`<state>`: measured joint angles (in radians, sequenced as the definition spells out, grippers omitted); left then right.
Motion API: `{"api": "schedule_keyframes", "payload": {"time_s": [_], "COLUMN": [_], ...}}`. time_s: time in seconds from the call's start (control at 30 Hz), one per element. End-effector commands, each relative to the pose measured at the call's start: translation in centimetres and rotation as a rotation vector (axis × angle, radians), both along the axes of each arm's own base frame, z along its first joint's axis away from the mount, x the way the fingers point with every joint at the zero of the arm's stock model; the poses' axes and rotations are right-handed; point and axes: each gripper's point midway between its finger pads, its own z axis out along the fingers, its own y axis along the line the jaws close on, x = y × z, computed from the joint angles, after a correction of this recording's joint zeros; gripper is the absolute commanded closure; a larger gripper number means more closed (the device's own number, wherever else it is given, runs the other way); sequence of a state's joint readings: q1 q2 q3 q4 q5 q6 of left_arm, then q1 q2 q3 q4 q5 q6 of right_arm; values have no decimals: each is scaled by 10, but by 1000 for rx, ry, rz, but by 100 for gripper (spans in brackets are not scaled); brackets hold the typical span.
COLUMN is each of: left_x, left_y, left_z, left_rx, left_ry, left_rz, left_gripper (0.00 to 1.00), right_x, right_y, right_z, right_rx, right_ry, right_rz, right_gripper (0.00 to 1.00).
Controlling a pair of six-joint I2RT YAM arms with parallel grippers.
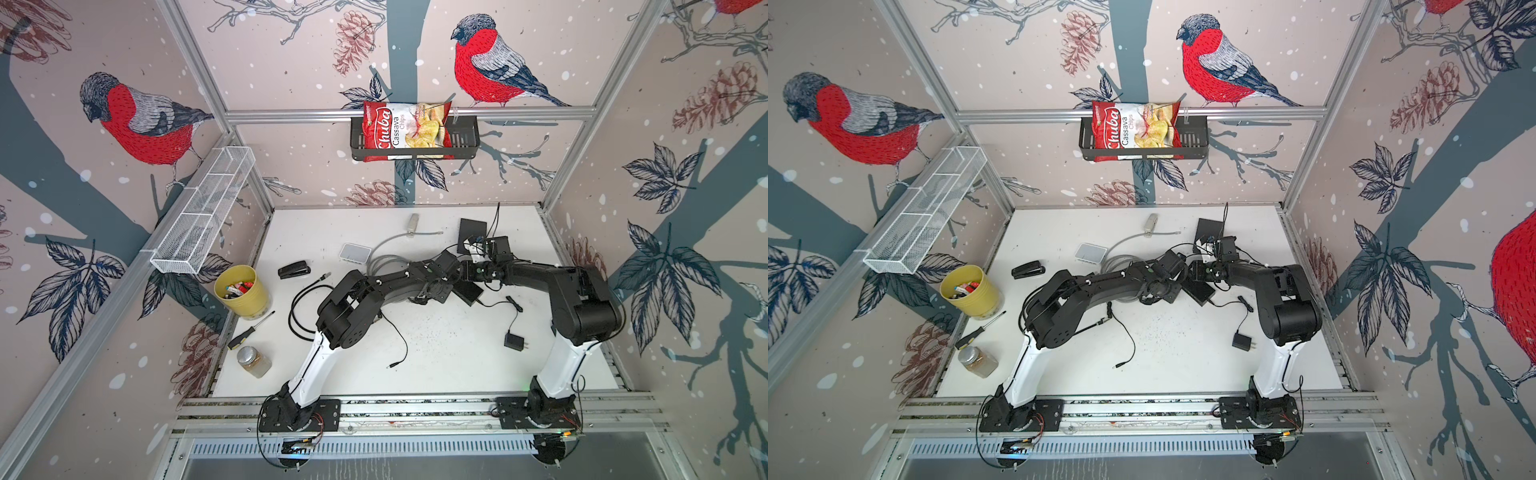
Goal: Insert the plug into the switch port
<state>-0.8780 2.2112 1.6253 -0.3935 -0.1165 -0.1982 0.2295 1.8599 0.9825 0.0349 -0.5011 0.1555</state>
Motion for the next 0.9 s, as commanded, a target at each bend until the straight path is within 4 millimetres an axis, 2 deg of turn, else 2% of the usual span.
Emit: {"api": "schedule_keyframes", "payload": {"time_s": [0.0,0.63,0.87], "left_x": [4,11,23], "left_y": [0,1,-1], "left_z": [11,4,14], "left_rx": [4,40,32], "left_ry": [-42,-67,-84], "left_rz": [-58,-141,-160], "left_gripper": [93,93,93], "right_x": [-5,-9,-16], "right_y": [-1,8,8], "right_z": [-7,-8,-8], "right_rx": [-32,37,33], "right_ry": [28,41,34], "right_rz": [12,51,75], "right_gripper": [59,60,60]}}
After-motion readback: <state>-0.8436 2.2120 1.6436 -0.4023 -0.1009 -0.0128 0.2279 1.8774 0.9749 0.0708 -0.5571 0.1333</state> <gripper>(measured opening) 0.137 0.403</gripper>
